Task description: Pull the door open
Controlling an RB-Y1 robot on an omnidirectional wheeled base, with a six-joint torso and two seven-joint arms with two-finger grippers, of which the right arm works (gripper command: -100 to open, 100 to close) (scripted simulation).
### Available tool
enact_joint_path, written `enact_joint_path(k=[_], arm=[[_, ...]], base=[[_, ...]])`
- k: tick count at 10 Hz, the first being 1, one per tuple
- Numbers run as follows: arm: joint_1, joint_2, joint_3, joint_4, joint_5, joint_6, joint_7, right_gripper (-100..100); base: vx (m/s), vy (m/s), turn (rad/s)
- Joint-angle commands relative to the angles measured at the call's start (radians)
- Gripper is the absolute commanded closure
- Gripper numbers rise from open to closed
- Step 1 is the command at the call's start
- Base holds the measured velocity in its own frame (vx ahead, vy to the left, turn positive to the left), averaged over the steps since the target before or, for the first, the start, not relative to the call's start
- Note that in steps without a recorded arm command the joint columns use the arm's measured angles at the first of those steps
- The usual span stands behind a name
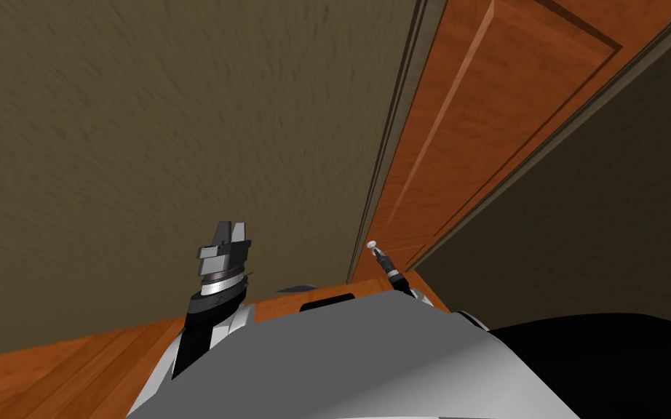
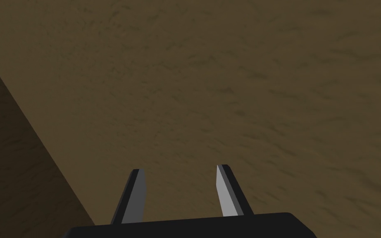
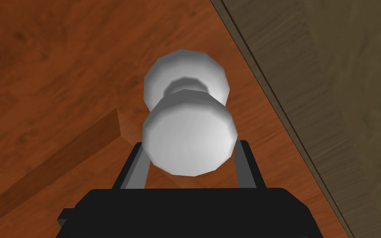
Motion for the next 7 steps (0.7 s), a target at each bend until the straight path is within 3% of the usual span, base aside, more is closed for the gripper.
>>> enact_joint_path(k=[1, 7], arm=[[0.003, 0.003, 0.003, -0.002, -0.006, 0.004, -0.029, 100], [0.000, 0.010, 0.013, -0.016, -0.064, 0.029, -0.190, 100]], base=[[-0.039, -0.017, 0.035], [-0.047, -0.028, 0.079]])
